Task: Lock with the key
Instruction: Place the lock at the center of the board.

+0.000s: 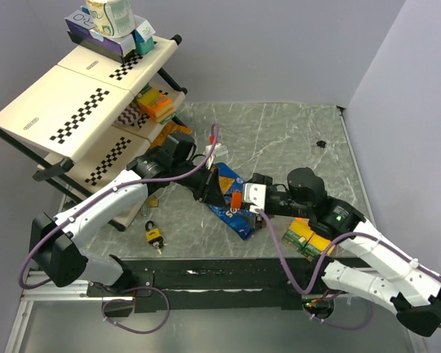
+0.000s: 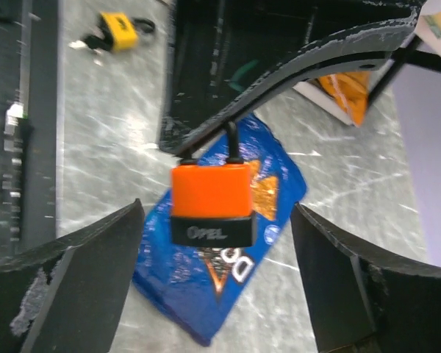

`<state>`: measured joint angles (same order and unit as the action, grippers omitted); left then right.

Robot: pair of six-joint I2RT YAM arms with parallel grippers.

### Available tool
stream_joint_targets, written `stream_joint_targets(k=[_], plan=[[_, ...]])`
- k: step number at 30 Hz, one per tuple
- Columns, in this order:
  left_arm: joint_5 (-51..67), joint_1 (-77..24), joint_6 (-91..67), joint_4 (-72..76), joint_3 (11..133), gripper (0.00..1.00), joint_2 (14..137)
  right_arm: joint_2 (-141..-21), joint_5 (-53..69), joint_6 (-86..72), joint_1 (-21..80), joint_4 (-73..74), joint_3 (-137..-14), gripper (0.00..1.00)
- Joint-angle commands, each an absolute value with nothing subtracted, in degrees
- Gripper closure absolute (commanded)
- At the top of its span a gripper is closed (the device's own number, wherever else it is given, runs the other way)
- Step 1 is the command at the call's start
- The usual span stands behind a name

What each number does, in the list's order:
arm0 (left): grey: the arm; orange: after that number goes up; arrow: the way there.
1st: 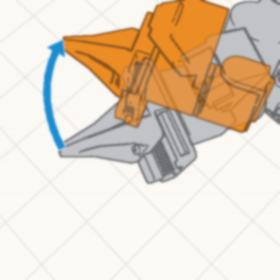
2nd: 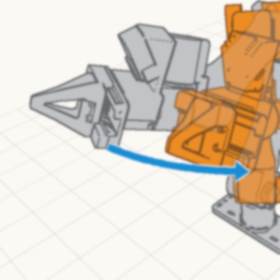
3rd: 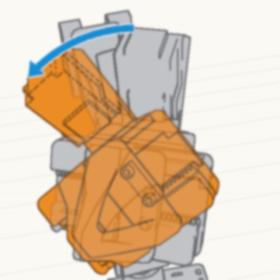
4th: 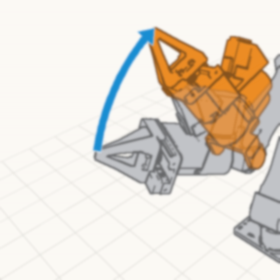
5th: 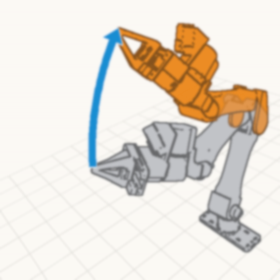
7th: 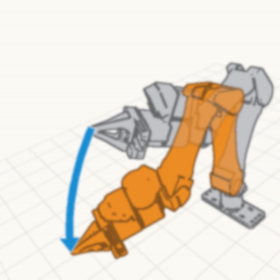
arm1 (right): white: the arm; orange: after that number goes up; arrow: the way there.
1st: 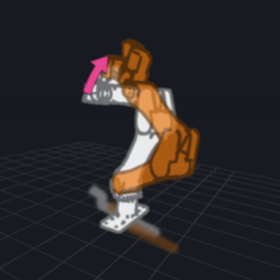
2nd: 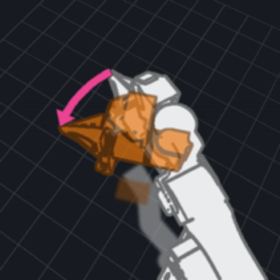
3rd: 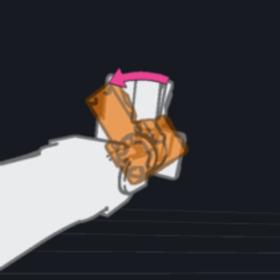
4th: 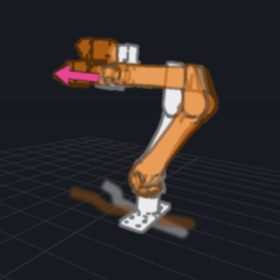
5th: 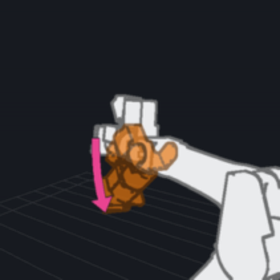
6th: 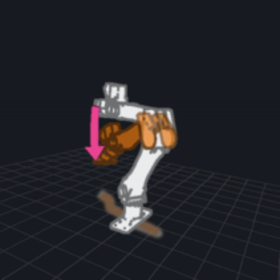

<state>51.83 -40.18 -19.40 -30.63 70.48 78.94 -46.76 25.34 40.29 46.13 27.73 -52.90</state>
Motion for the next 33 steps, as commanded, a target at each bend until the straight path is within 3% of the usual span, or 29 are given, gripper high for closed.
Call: stream_joint_targets(k=[1,9,15,21,23,26,27,28,30,33], plan=[[54.58,-39.99,-21.97,-26.72,70.58,0.99,78.22,-47.90,16.54,45.17,48.95,22.68,-52.38,0.14],[55.37,-39.38,-22.41,-25.49,69.61,0.99,78.05,-50.01,11.95,50.09,52.47,20.74,-51.86,0.20],[55.46,-38.85,-21.97,-25.75,69.17,0.99,77.43,-50.62,11.69,51.59,53.26,20.56,-51.15,0.39],[55.20,-38.58,-21.71,-25.58,68.64,0.99,77.08,-51.50,11.78,52.38,53.53,20.92,-51.33,0.40],[55.46,-38.67,-21.88,-25.23,68.47,0.99,77.17,-52.03,11.69,52.47,53.61,21.18,-51.59,0.46],[56.60,-38.32,-21.71,-24.87,68.20,0.82,77.08,-52.64,11.25,50.29,53.61,21.36,-52.82,0.69],[56.78,-37.80,-21.62,-24.79,68.03,0.68,76.91,-52.73,11.08,49.40,53.35,21.10,-53.08,0.74],[56.95,-37.53,-21.27,-24.96,67.94,0.61,76.90,-52.65,10.38,48.44,52.91,20.75,-53.26,0.83],[56.95,-36.31,-19.08,-26.36,68.38,0.45,76.38,-53.08,10.28,45.54,50.03,20.83,-54.22,0.90],[55.81,-34.64,-15.30,-27.68,69.26,0.37,74.89,-53.96,14.49,40.18,41.62,22.58,-56.07,0.91]])
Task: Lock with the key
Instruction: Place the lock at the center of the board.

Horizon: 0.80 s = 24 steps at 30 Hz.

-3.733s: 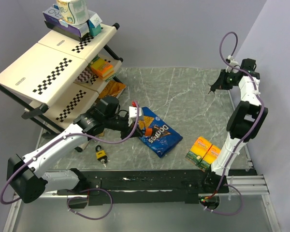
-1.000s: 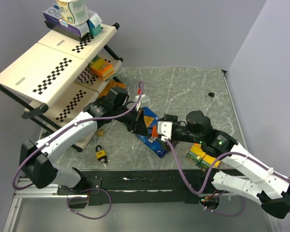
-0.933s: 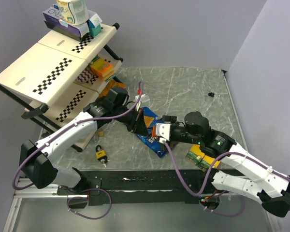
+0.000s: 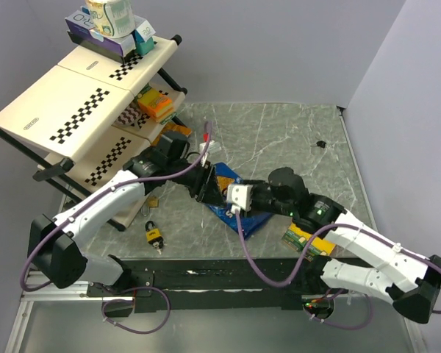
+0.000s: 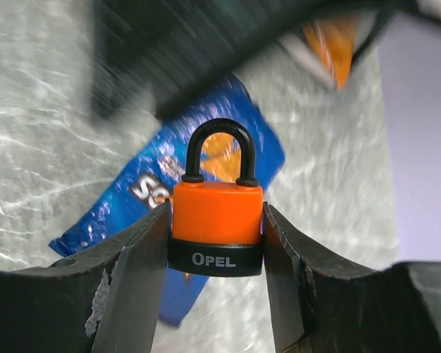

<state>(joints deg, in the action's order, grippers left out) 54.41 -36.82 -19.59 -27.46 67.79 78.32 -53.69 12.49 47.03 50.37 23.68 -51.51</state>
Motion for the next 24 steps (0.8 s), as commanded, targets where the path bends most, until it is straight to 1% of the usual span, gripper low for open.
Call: stream_joint_targets(k=[1,2,3,4,6,7,9,10,11,13,14,16,17,19,21,22,23,24], plan=[[55.03,-34.37,-12.68,-28.12,69.52,0.37,73.75,-54.57,15.98,38.69,38.09,23.28,-56.68,0.91],[53.28,-34.28,-11.35,-28.39,69.78,0.37,73.13,-56.15,19.74,35.80,34.92,24.77,-58.08,0.91],[52.48,-34.28,-10.12,-28.74,69.70,0.36,72.43,-57.29,21.43,34.55,31.67,25.48,-58.79,0.91],[52.12,-34.28,-8.19,-28.65,69.52,0.35,71.03,-58.52,22.58,33.32,25.03,25.92,-59.41,0.91],[50.29,-34.28,-7.12,-28.22,68.38,0.34,69.70,-63.09,25.03,30.25,18.93,26.80,-61.60,0.91],[49.66,-34.28,-6.60,-27.43,67.86,0.34,68.57,-64.93,25.40,29.28,14.02,26.81,-62.57,0.91],[48.08,-34.28,-5.72,-27.16,67.06,0.32,68.12,-71.96,24.27,26.20,9.34,27.07,-66.17,0.91],[47.73,-34.28,-2.67,-28.38,67.23,0.32,68.12,-74.77,23.82,25.06,5.05,27.24,-67.92,0.92],[47.38,-34.36,-0.81,-29.35,68.54,0.32,68.29,-80.45,23.47,22.09,3.10,27.51,-71.68,0.92],[44.48,-34.28,5.24,-31.89,71.78,0.31,69.16,-86.45,21.98,19.79,0.28,29.34,-76.53,0.92],[43.52,-34.28,6.84,-32.60,72.94,0.30,69.60,-91.88,21.36,17.43,-2.43,29.70,-80.99,0.92],[40.19,-34.28,10.26,-33.66,75.48,0.27,70.66,-98.92,20.22,15.30,-4.21,29.88,-84.97,0.92],[38.95,-34.28,11.07,-34.36,76.02,0.23,70.84,-100.79,20.30,13.73,-5.61,29.62,-87.69,0.92],[36.32,-34.28,12.56,-34.54,76.38,0.21,71.10,-106.40,18.82,12.84,-6.33,30.06,-91.56,0.92],[35.07,-34.28,12.57,-33.67,75.77,0.14,70.67,-109.67,17.32,12.31,-7.03,30.15,-93.77,0.92],[34.72,-34.28,12.48,-33.49,74.98,0.08,70.23,-112.65,17.14,11.96,-7.38,30.06,-94.56,0.92],[34.80,-34.28,12.48,-33.31,74.54,0.05,69.96,-114.07,16.70,11.26,-7.56,30.49,-96.48,0.92],[35.07,-34.28,12.31,-33.05,74.18,0.04,69.87,-115.47,16.70,10.99,-7.99,30.85,-97.55,0.92]])
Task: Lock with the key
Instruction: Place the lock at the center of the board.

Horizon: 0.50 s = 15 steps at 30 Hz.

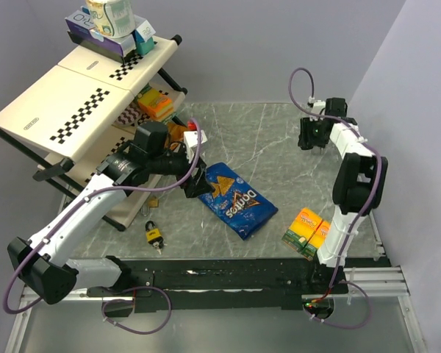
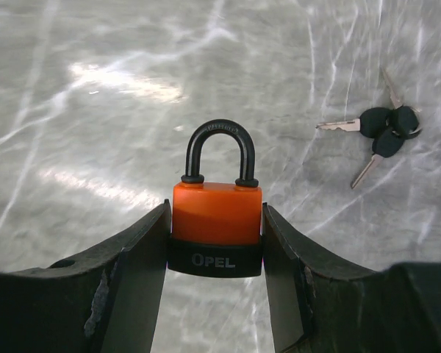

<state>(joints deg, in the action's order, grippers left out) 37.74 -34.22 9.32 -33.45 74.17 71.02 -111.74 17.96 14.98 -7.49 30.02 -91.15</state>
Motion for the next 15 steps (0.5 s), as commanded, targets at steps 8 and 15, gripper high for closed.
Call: stream_joint_targets(k=[8,15], plan=[[34.81,-34.10,11.51,-33.13,72.25,0.04,69.52,-124.97,16.87,9.58,-8.96,32.24,-104.75,0.90],[34.63,-34.19,11.08,-31.82,71.72,0.04,70.31,-132.35,15.12,8.17,-8.96,39.45,-115.04,0.83]])
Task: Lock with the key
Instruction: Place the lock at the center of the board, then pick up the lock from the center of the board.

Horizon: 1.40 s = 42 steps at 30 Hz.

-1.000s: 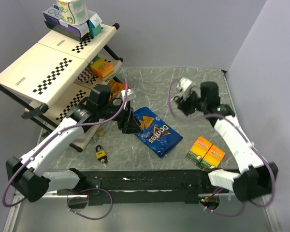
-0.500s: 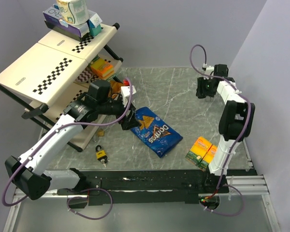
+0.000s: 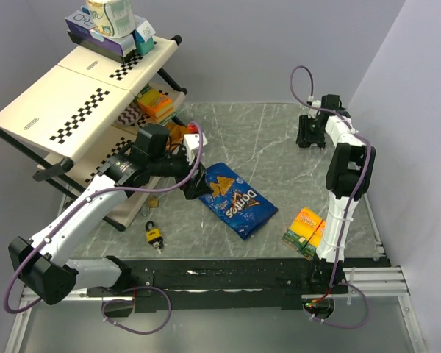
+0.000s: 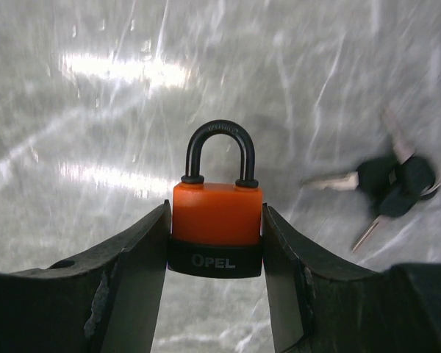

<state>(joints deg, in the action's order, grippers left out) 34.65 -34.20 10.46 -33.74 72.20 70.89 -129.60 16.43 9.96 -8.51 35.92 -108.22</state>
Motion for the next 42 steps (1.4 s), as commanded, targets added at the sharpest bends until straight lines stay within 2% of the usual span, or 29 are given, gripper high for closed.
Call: stream_joint_targets(k=[1,10,12,16,17,20,23,31,37,42], plan=[[34.63,-34.10,11.07,-31.64,71.72,0.04,70.31,-132.89,14.86,7.83,-8.88,40.33,-116.79,0.82],[34.63,-34.01,11.25,-31.90,71.63,0.04,70.66,-134.56,12.40,6.42,-8.09,41.04,-118.38,0.75],[34.19,-34.01,11.51,-33.56,72.07,0.04,71.27,-134.91,11.78,5.80,-8.17,41.13,-118.65,0.71],[32.87,-34.01,13.36,-39.72,74.44,0.04,72.86,-135.09,11.69,5.27,-8.09,40.87,-118.48,0.53],[33.05,-33.93,13.79,-40.60,74.70,0.04,72.95,-135.26,11.69,5.19,-8.09,40.87,-118.56,0.45],[33.13,-33.93,14.15,-41.83,74.97,0.04,72.34,-134.83,11.51,4.92,-8.09,40.52,-118.48,0.29],[33.92,-33.93,13.54,-42.71,75.06,0.04,71.46,-133.07,12.91,4.57,-8.00,40.69,-118.65,0.19],[37.43,-33.49,18.18,-49.38,77.08,0.04,70.31,-120.43,20.55,6.41,-6.16,42.89,-117.26,0.13],[36.75,-30.85,37.16,-64.59,75.33,0.04,71.28,-107.59,25.75,8.35,-2.64,43.77,-110.83,0.03],[32.00,-30.32,52.63,-72.06,70.50,0.04,70.05,-99.42,29.62,8.96,-1.06,46.14,-106.89,0.01]])
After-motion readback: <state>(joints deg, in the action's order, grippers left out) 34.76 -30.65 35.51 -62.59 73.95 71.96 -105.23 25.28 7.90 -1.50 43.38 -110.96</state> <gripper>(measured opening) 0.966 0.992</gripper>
